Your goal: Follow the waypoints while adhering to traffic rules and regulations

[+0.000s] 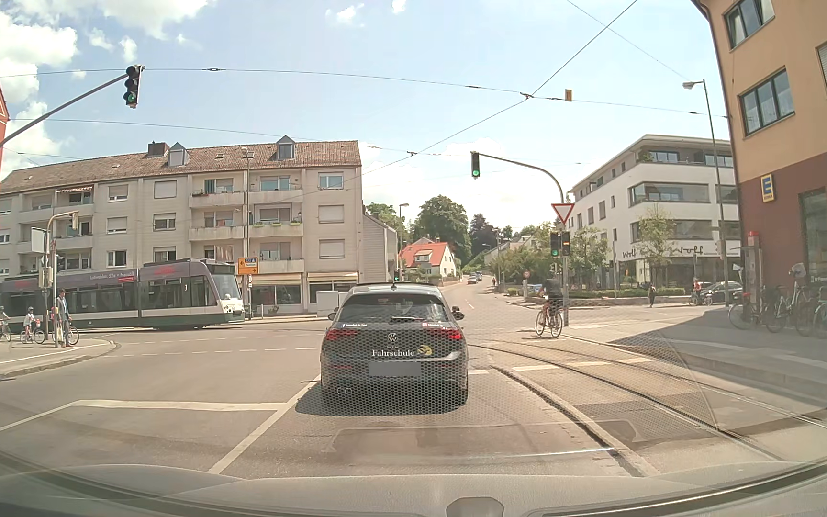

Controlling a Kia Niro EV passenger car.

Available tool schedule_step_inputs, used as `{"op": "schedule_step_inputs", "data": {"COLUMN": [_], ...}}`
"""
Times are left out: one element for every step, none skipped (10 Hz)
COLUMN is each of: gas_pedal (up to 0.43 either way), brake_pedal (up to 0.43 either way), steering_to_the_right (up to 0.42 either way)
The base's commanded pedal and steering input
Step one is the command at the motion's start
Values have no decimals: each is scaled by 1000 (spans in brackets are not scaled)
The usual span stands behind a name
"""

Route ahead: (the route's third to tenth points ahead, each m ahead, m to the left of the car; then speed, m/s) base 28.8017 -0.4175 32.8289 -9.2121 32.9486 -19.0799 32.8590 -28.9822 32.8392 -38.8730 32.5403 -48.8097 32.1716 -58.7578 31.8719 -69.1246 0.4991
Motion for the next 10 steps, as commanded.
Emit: {"op": "schedule_step_inputs", "data": {"gas_pedal": [0, 0, 28, 67, 98, 118, 157, 189, 197, 197], "brake_pedal": [0, 0, 0, 0, 0, 0, 0, 0, 0, 0], "steering_to_the_right": [-22, -22, -22, -22, -22, -22, -22, -22, -21, -22]}}
